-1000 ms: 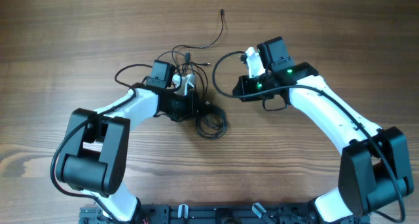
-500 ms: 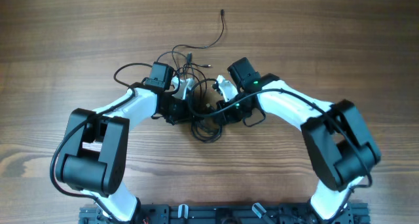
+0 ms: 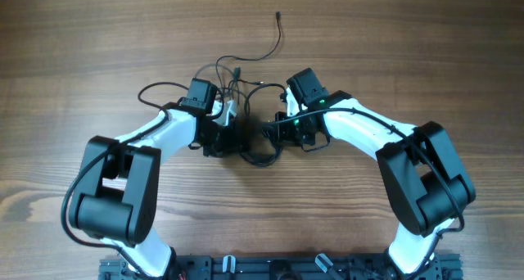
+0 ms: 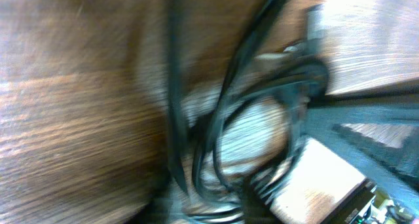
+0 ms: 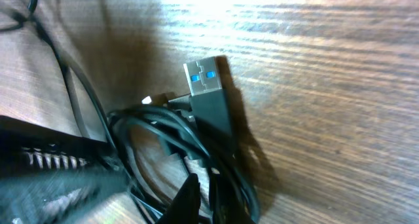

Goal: Untangle cables

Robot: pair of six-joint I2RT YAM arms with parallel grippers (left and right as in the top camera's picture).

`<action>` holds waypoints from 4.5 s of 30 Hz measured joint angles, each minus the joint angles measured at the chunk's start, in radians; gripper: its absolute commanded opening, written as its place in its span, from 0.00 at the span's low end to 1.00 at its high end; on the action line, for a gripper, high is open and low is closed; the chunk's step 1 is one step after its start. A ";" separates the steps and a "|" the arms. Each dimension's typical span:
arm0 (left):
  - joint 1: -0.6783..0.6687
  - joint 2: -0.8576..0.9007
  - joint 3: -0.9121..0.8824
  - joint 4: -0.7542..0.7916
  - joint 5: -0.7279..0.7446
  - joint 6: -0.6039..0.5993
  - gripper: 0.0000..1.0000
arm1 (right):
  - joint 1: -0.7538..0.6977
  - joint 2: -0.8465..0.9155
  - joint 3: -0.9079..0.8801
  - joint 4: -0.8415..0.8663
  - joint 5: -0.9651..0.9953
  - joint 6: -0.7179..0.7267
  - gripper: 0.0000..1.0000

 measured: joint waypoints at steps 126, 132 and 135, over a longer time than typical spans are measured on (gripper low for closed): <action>0.220 -0.126 0.027 0.151 -0.032 -0.084 0.35 | 0.056 0.060 0.161 -0.136 -0.014 -0.124 0.24; 0.154 -0.126 0.027 0.155 0.013 -0.027 0.34 | -0.002 0.060 0.161 -0.187 -0.098 -0.280 0.06; 0.099 -0.126 0.027 0.152 0.020 0.031 0.31 | -0.002 0.060 0.157 -0.189 -0.095 -0.264 0.16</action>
